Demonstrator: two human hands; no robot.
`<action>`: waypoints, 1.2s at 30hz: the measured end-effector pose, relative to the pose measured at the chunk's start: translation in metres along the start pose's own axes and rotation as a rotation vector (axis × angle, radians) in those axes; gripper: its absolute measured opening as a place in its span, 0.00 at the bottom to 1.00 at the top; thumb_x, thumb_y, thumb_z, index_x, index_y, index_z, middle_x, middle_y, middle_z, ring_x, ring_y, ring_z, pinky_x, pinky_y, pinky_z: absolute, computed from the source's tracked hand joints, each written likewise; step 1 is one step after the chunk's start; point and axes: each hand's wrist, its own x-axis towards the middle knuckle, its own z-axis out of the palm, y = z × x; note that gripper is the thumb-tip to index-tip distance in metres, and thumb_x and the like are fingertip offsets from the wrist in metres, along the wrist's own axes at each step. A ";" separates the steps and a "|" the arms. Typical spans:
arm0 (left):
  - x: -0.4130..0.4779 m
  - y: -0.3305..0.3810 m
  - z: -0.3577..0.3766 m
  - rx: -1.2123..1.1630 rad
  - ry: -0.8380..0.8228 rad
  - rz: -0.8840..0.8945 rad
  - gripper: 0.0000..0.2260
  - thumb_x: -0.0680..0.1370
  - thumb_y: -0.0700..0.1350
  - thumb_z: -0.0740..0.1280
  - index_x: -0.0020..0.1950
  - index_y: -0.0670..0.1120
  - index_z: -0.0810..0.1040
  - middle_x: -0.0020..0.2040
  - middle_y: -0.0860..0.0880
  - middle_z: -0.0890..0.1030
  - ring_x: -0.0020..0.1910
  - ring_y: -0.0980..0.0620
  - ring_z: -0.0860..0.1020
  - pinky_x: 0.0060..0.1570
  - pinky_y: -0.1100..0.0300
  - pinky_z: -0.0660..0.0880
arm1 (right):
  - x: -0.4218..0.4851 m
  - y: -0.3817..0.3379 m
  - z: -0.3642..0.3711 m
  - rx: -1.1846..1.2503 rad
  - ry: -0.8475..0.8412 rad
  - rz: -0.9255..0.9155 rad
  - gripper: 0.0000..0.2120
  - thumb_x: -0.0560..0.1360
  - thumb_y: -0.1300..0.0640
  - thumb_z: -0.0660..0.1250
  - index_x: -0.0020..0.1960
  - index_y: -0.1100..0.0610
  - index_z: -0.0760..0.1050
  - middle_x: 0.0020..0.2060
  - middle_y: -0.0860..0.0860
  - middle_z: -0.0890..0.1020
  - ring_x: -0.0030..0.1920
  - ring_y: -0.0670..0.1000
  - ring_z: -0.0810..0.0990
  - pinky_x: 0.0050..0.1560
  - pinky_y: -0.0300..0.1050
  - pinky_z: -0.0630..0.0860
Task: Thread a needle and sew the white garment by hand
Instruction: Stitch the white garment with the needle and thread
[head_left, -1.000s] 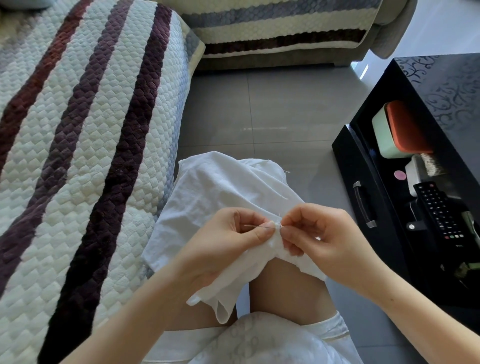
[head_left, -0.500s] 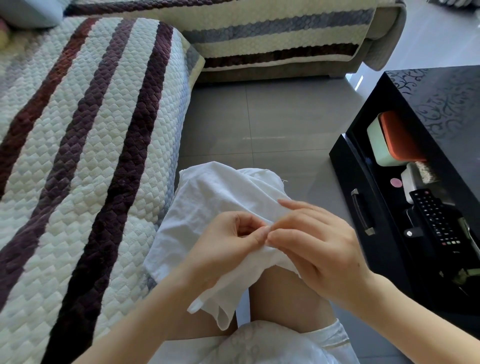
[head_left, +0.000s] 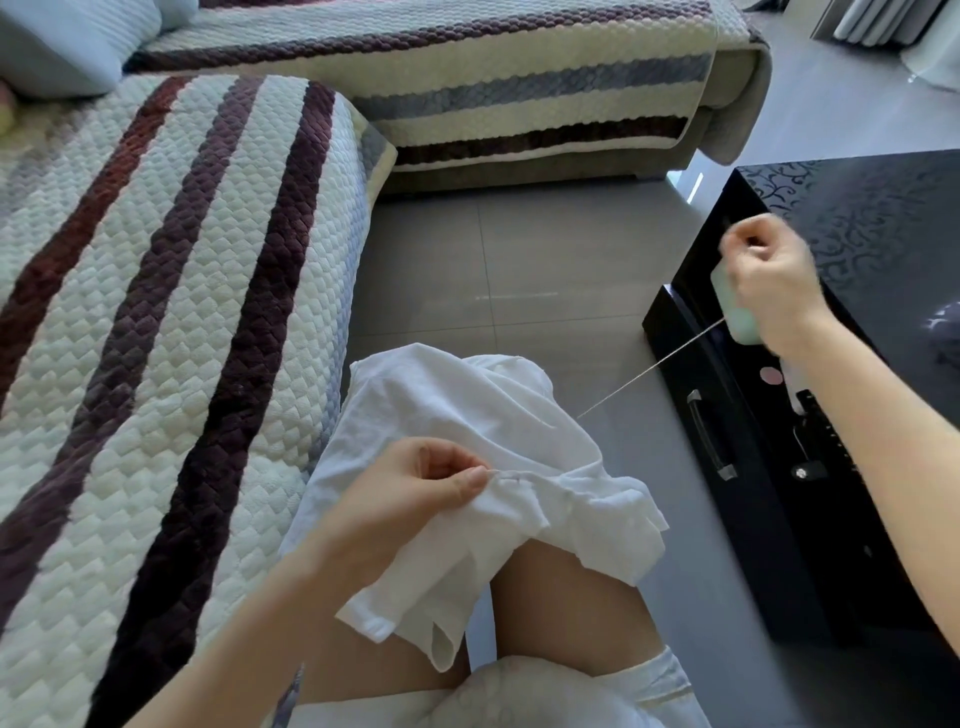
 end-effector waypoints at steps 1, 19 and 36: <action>0.000 0.000 -0.001 -0.013 0.002 -0.005 0.04 0.74 0.39 0.69 0.42 0.40 0.82 0.36 0.47 0.81 0.35 0.57 0.78 0.36 0.69 0.73 | 0.017 0.014 -0.011 -0.192 0.142 0.019 0.05 0.78 0.58 0.59 0.47 0.55 0.73 0.36 0.53 0.76 0.34 0.48 0.76 0.37 0.47 0.69; 0.000 0.007 0.002 0.008 -0.036 0.031 0.03 0.70 0.43 0.71 0.38 0.45 0.83 0.35 0.49 0.82 0.35 0.58 0.78 0.37 0.69 0.73 | -0.133 -0.032 0.063 -0.418 -0.902 -0.516 0.08 0.76 0.47 0.67 0.48 0.48 0.82 0.36 0.46 0.82 0.37 0.47 0.75 0.40 0.36 0.70; -0.001 0.008 0.001 0.029 -0.045 0.045 0.07 0.76 0.37 0.68 0.39 0.45 0.83 0.37 0.48 0.82 0.37 0.56 0.79 0.39 0.66 0.75 | -0.124 -0.057 0.064 -0.385 -1.021 -0.350 0.15 0.80 0.57 0.60 0.36 0.46 0.70 0.30 0.41 0.73 0.31 0.41 0.69 0.35 0.33 0.65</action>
